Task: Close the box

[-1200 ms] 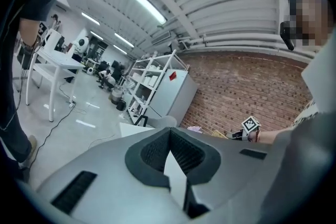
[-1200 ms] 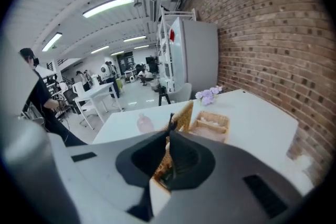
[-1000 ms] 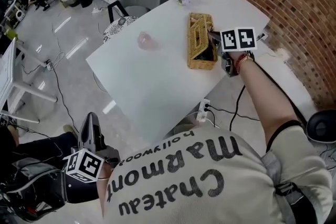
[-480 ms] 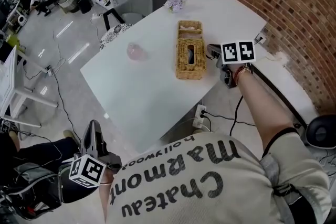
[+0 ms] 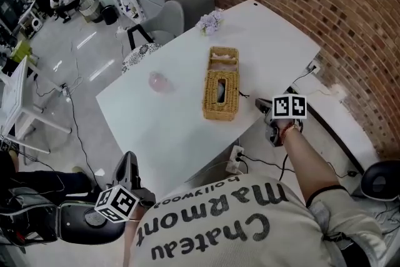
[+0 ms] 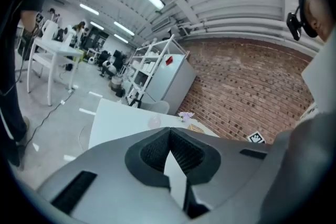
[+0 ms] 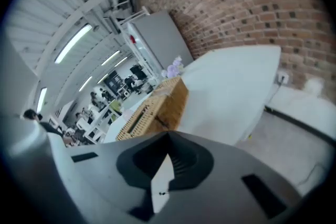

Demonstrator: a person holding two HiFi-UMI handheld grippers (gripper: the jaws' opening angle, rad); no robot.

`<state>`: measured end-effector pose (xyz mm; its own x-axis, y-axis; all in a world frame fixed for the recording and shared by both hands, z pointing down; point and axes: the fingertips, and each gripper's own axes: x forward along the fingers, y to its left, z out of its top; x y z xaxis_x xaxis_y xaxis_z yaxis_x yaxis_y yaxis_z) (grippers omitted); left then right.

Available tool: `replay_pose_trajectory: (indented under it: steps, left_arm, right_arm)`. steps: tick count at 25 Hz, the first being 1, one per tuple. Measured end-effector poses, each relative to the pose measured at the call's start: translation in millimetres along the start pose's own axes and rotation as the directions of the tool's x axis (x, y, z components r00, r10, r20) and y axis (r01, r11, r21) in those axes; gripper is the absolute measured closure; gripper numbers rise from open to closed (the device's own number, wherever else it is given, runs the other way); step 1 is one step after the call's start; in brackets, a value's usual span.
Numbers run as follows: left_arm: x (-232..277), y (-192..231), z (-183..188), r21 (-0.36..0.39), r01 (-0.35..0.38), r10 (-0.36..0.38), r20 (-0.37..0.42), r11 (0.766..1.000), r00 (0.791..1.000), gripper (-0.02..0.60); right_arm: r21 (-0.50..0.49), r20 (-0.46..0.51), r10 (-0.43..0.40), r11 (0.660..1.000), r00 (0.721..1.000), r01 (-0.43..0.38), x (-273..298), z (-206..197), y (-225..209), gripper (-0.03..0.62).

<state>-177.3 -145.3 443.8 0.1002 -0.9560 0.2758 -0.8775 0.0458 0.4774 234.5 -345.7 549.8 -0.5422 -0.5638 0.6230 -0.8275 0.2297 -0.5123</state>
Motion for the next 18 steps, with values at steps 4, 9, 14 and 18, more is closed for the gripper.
replay_pose_trajectory:
  steps: [4,9,14,18]
  left_arm:
    - [4,4,-33,-0.093,-0.005,-0.004,-0.092,0.996,0.996,0.581]
    - [16,-1,-39,-0.063,0.061,-0.071,-0.18,0.996,0.981,0.581]
    - [14,3,-27,-0.033,0.163,-0.166,-0.172,0.986,0.971,0.581]
    - [11,8,-7,-0.006,0.226,-0.224,-0.162,0.974,0.961,0.581]
  right_arm:
    - [0.301,-0.086,0.0,0.953,0.996,0.026,5,-92,-22,0.592]
    - [0.467,-0.144,0.079,0.884,0.986,-0.002,16,-165,39,0.591]
    - [0.459,-0.09,0.232,0.872,0.969,-0.167,31,-177,143,0.592]
    - [0.4,0.011,0.367,0.851,0.93,-0.341,36,-146,231,0.592]
